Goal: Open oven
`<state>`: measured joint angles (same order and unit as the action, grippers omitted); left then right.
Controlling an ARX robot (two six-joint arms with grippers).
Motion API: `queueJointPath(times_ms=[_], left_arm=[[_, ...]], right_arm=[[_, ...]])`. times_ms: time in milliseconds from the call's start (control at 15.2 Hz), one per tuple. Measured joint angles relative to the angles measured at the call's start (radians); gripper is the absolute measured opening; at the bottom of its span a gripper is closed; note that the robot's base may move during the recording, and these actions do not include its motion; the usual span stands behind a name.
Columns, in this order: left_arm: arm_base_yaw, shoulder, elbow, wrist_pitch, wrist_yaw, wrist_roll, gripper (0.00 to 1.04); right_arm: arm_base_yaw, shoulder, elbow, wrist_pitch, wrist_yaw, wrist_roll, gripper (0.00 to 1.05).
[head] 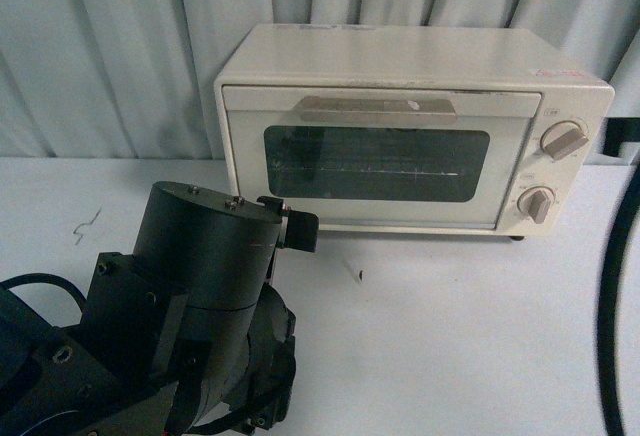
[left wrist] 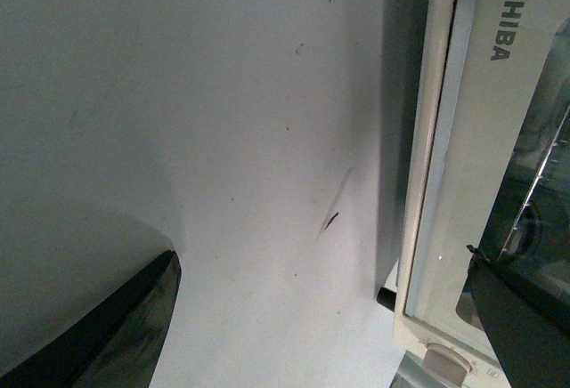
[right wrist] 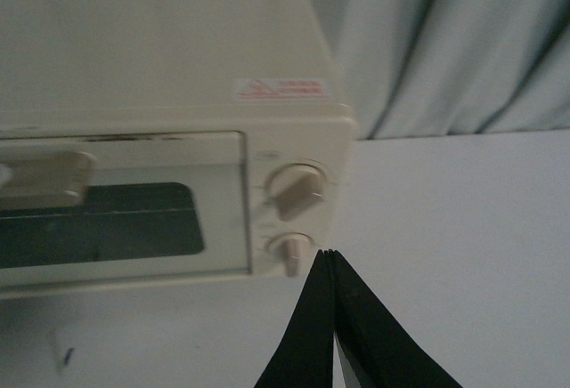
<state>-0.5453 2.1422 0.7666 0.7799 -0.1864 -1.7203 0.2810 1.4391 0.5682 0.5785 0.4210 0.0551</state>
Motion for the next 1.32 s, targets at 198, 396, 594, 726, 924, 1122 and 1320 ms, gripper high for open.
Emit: queueJointPath(times_ms=[198,396,594,726,924,1122,1320], left_arm=[[0.000,0.000,0.000,0.000,0.000,0.000,0.98],[0.000,0.000,0.000,0.000,0.000,0.000,0.98],[0.000,0.000,0.000,0.000,0.000,0.000,0.98],[0.000,0.000,0.000,0.000,0.000,0.000,0.98],[0.000,0.000,0.000,0.000,0.000,0.000,0.98],[0.000,0.000,0.000,0.000,0.000,0.000,0.98],[0.000,0.000,0.000,0.000,0.000,0.000,0.98]], right_arm=[[0.092,0.153,0.165,-0.002,0.004,-0.004,0.02],[0.100,0.230,0.246,-0.008,-0.003,-0.002,0.02],[0.106,0.309,0.294,-0.011,-0.034,0.009,0.02],[0.121,0.346,0.337,-0.021,-0.047,0.026,0.02],[0.165,0.394,0.419,-0.026,-0.063,0.042,0.02],[0.172,0.456,0.473,-0.044,-0.077,0.057,0.02],[0.177,0.475,0.482,-0.047,-0.081,0.061,0.02]])
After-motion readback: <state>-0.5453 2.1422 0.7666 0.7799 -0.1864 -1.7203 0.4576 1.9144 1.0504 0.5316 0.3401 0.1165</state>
